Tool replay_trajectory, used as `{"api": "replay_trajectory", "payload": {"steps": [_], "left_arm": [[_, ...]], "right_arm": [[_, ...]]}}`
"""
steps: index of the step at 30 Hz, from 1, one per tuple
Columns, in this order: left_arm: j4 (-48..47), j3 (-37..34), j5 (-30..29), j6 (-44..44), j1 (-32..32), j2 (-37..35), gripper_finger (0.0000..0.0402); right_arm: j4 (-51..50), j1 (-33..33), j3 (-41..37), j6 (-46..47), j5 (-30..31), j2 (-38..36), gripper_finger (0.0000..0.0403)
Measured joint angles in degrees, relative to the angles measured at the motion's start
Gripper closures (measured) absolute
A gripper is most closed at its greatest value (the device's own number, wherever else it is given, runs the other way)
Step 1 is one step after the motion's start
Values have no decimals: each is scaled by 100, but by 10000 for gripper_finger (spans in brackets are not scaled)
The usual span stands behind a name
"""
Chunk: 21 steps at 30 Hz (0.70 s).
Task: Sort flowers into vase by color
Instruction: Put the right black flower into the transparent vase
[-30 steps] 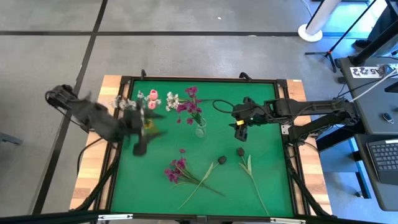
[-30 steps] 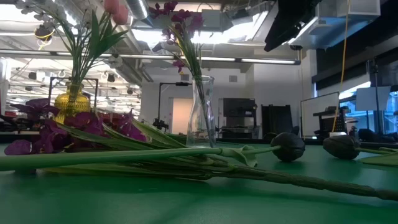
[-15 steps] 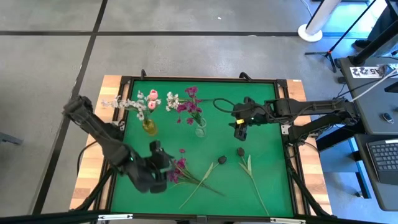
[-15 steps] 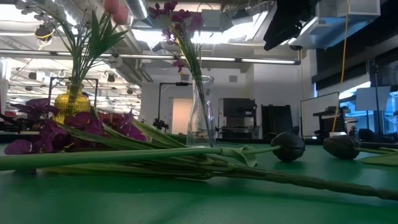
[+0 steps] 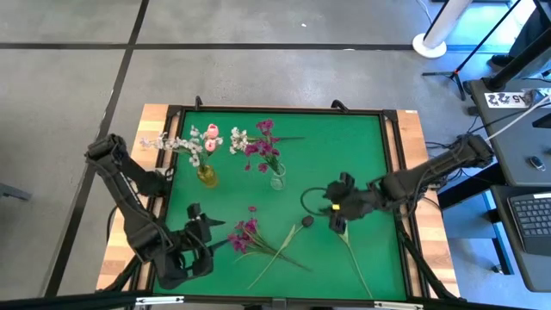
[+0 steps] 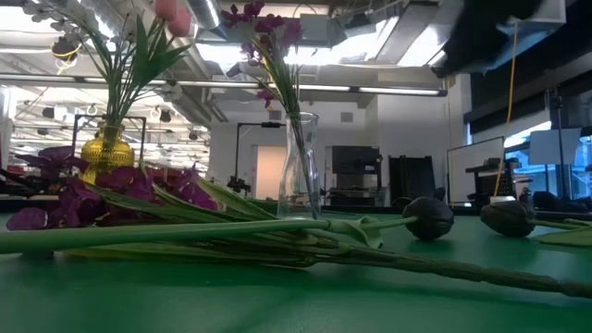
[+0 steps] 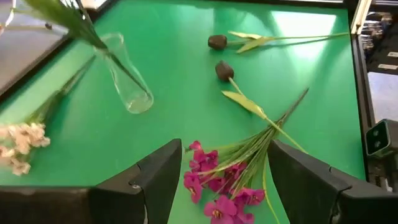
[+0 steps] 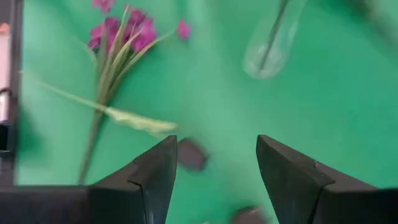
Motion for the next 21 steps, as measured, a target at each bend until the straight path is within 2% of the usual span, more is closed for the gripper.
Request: {"api": "replay_trajectory", "payload": {"steps": [5,8,14,21], "left_arm": [[1067,-823,344,-14,-17,-149,189],[2069,-1293,594,350,-19,-311,202],[3802,-2061,831,1292,-45,-808,210],[5025,-2963,869,1627,-47,-1447,210]], "right_arm": [[723,270,-915,1241,-614,2,185],[636,459,-1162,2037,-854,2,185],[39,809,-1227,3329,-1008,109,185],[22,1123,-1225,3974,-1476,637,185]]}}
